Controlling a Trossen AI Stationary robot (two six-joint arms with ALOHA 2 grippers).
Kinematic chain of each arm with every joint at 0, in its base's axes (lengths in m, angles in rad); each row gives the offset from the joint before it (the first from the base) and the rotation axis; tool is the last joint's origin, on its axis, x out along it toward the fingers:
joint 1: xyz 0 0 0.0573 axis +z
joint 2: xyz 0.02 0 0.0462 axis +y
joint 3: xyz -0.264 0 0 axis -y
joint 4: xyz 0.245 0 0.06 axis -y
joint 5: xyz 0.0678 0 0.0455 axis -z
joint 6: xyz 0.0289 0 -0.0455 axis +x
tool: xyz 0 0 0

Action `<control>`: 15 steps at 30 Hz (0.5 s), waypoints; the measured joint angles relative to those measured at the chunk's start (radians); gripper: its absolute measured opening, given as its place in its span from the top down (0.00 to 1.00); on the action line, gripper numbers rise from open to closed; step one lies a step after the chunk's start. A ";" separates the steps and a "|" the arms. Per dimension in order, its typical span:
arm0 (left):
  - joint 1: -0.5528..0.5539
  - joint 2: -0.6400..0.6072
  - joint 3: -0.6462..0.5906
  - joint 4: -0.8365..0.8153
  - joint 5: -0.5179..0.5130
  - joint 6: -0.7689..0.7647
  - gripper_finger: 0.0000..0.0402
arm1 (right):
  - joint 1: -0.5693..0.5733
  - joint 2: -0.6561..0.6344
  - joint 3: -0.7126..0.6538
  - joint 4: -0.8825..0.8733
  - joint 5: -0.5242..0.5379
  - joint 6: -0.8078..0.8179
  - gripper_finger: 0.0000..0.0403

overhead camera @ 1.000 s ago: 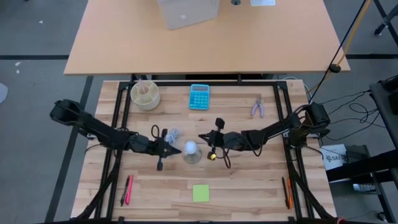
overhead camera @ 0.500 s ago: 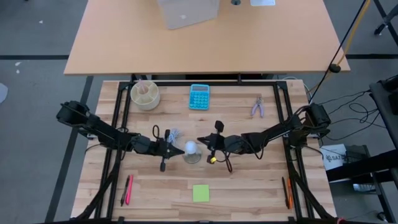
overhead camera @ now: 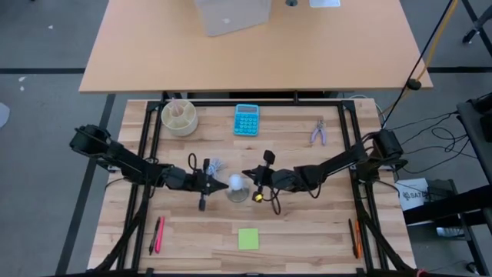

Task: Screw lightbulb
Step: Insert the lightbulb into the lamp

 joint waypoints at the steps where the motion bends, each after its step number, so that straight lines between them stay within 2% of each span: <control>1: 0.003 0.000 0.000 -0.001 0.000 -0.001 1.00 | 0.000 0.013 0.004 0.000 0.002 0.002 1.00; 15: 0.034 0.000 0.000 -0.040 0.005 -0.025 1.00 | 0.016 0.046 0.023 -0.016 0.008 -0.007 1.00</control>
